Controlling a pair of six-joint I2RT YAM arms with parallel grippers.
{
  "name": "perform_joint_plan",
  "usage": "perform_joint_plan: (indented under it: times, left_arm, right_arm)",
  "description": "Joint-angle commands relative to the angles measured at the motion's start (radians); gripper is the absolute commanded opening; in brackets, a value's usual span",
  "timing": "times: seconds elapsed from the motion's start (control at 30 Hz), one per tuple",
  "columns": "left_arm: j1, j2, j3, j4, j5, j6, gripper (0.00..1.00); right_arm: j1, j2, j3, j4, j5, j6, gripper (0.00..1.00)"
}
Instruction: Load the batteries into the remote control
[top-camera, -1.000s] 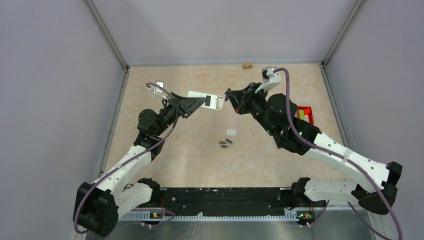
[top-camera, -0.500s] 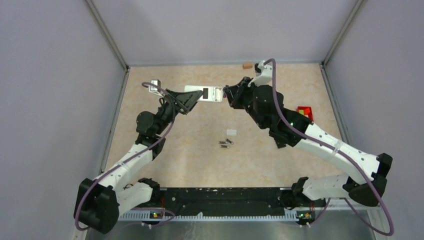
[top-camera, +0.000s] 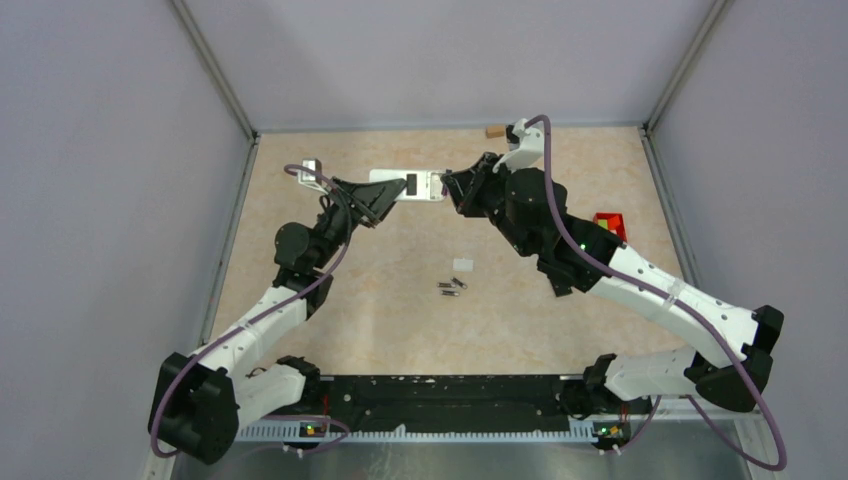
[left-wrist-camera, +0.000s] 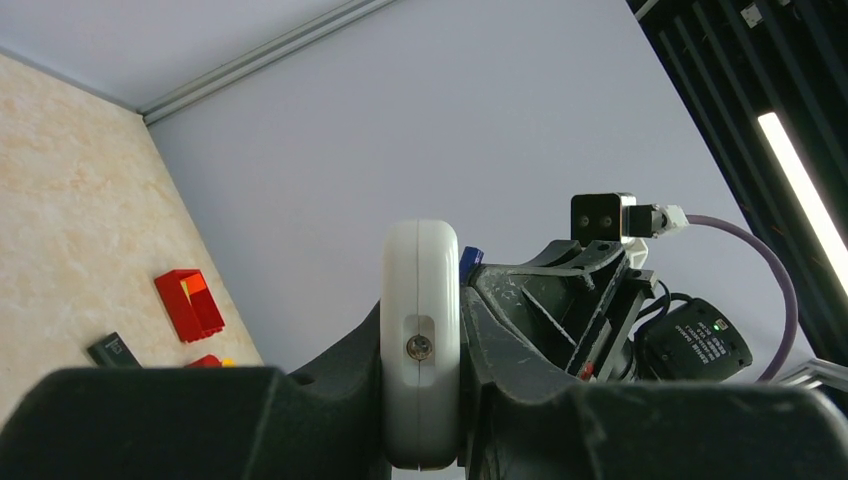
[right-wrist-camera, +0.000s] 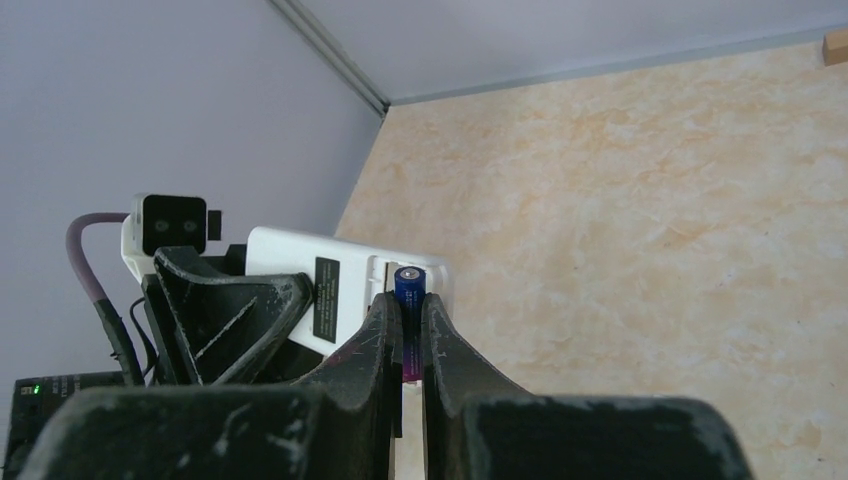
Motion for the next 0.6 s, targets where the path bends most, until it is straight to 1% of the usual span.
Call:
perform_joint_plan:
  times: [0.0,0.33,0.57]
  left_arm:
    - [-0.009,0.005,0.014,0.068,0.008,0.013,0.00]
    - [-0.008,0.019,0.011,0.102,0.006,-0.040,0.00]
    - [-0.008,0.029,0.011,0.134,-0.003,-0.068,0.00]
  right_arm:
    - [0.005,-0.027,0.022,0.045,-0.036,0.004,0.00]
    - [0.005,0.056,0.084,0.035,0.021,-0.025,0.00]
    - [0.004,0.086,0.099,0.018,0.011,-0.029,0.02]
